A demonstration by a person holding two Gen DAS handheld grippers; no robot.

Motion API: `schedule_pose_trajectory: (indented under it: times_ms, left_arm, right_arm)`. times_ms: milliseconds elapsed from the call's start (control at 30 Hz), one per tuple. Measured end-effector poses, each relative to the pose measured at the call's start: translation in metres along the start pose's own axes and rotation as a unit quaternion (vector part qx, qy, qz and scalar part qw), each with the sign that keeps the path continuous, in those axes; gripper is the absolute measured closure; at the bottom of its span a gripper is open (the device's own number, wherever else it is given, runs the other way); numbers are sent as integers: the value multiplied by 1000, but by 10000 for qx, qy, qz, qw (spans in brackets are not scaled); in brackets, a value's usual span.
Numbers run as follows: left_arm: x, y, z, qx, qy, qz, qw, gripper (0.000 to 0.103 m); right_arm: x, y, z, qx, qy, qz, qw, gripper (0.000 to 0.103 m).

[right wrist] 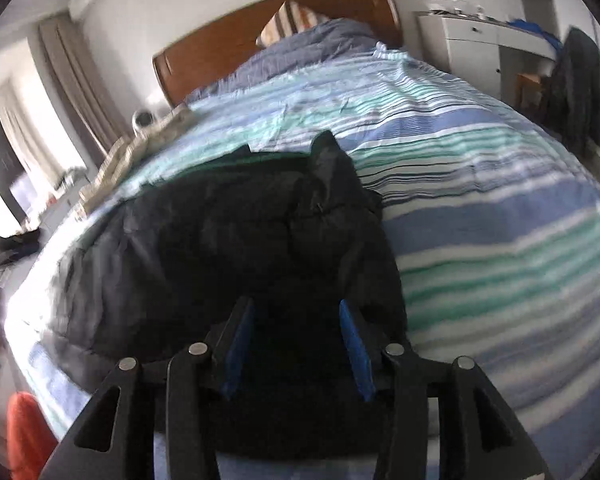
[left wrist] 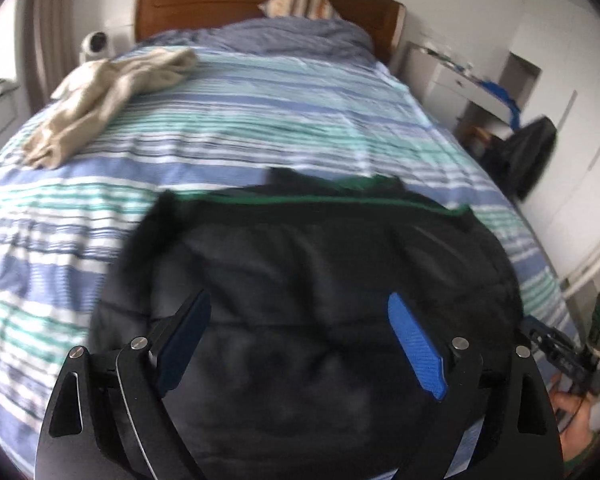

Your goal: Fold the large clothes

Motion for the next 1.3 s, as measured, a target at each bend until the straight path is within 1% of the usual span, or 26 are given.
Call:
schedule_pose_trajectory:
  times_ms: [33, 100, 200, 233, 267, 333, 367, 400, 500, 567, 600, 667, 733, 800, 933, 1067, 1133, 1167, 1233, 1300]
  left_arm:
    - [7, -9, 12, -52, -28, -28, 10000, 12]
    - [20, -23, 23, -57, -7, -44, 10000, 12]
    - [43, -61, 36, -48, 101, -241, 9996, 12]
    - [49, -83, 40, 29, 83, -382, 9992, 12]
    - [50, -99, 43, 131, 45, -505, 9986, 12]
    - [41, -131, 47, 315, -158, -791, 9962, 10]
    - [35, -141, 46, 391, -229, -788, 9959, 6]
    - [32, -142, 46, 409, -219, -752, 9961, 5]
    - [29, -136, 45, 356, -179, -771, 9962, 6]
    - [25, -122, 47, 312, -342, -800, 9957, 8]
    - [22, -112, 48, 201, -427, -788, 9958, 9]
    - [7, -83, 49, -168, -583, -715, 9956, 8]
    - [-7, -68, 47, -296, -683, -684, 9949, 8]
    - [-23, -63, 50, -226, -884, -681, 9935, 8]
    - [-37, -80, 56, -101, -1072, -585, 9925, 7]
    - [-36, -89, 54, -91, -1052, -594, 9926, 5]
    - [-38, -80, 55, -33, -1062, -645, 9922, 8]
    - [-40, -69, 56, -60, -1069, -665, 9920, 11]
    - [-49, -48, 60, -163, -1163, -613, 9912, 12]
    - [-60, -36, 62, -107, -1257, -521, 9906, 12]
  right_arm:
    - [-4, 7, -1, 63, -62, 55, 9999, 58]
    - [-14, 21, -3, 193, -181, 149, 9995, 58]
    - [-30, 37, -6, 267, -260, 184, 9991, 58]
    - [-35, 40, -8, 307, -265, 174, 9990, 57]
    - [-40, 43, -11, 355, -253, 168, 9989, 57]
    - [-52, 50, -19, 434, -188, 152, 9988, 57]
    - [-56, 51, -22, 456, -167, 128, 9987, 57]
    - [-61, 51, -24, 482, -162, 101, 9987, 57]
    - [-73, 51, -26, 575, -237, 56, 9980, 57]
    - [-76, 51, -27, 645, -301, 32, 9975, 57]
    - [-77, 52, -28, 680, -324, 26, 9972, 57]
    - [-77, 56, -31, 723, -313, 61, 9969, 57]
    - [-75, 60, -34, 756, -271, 124, 9967, 57]
    - [-75, 62, -40, 803, -241, 139, 9964, 57]
    - [-77, 48, -50, 837, -175, -65, 9963, 55]
    - [-79, 47, -57, 1007, -264, -92, 9945, 55]
    - [-81, 49, -58, 982, -239, -110, 9948, 55]
    - [-82, 51, -57, 974, -229, -112, 9949, 55]
    - [-81, 54, -55, 965, -216, -97, 9951, 55]
    - [-82, 57, -55, 949, -199, -69, 9953, 55]
Point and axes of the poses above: each gripper's, at about its wrist camera, not at the fingertips, and y roughly against the way its jaws point, z to its right, x to its top, the point moved 4 cm from there along -y, roughly the way its jaws point, and after that the axes turned 7 degrees about x, right-handed, at the moved point
